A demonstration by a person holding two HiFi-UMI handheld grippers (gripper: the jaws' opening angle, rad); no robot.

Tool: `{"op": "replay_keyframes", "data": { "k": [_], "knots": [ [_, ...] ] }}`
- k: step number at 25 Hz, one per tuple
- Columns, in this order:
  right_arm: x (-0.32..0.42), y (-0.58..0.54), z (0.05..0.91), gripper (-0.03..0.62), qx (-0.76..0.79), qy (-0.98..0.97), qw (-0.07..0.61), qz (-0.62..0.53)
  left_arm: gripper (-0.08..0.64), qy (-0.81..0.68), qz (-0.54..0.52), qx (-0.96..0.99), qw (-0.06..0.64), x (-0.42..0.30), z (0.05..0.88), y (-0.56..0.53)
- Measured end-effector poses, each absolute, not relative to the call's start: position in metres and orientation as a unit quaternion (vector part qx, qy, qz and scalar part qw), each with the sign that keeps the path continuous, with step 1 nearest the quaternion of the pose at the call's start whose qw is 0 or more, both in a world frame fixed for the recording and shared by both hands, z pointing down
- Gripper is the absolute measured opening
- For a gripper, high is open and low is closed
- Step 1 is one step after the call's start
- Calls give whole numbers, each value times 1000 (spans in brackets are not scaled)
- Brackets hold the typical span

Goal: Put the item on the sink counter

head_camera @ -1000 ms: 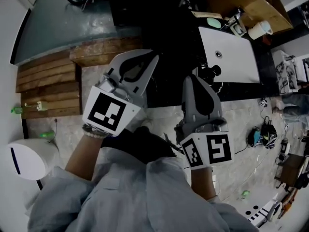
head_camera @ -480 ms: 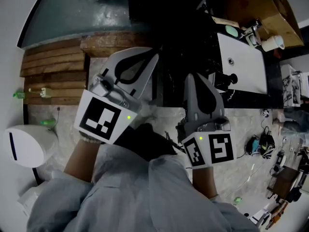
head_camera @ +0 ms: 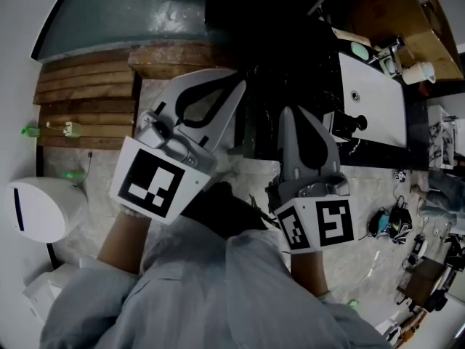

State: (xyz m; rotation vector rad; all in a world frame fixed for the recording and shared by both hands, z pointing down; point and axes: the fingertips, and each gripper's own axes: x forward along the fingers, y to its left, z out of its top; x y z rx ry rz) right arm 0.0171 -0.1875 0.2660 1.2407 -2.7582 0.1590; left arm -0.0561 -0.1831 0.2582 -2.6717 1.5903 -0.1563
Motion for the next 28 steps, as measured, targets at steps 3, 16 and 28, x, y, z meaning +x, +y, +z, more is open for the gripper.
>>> {"op": "replay_keyframes", "data": {
  "k": [3,16,28],
  "knots": [
    [16,-187,266,-3,408,-910,57,51,6,509,-51,-859,18,-56,256,-182],
    [21,-187,264,-3,407,-910,60,46,6,500,-65,-862,51,-39,249,-182],
    [26,-185,263,-3,408,-910,61,43,6,488,-58,-869,51,-25,247,-180]
  ]
}}
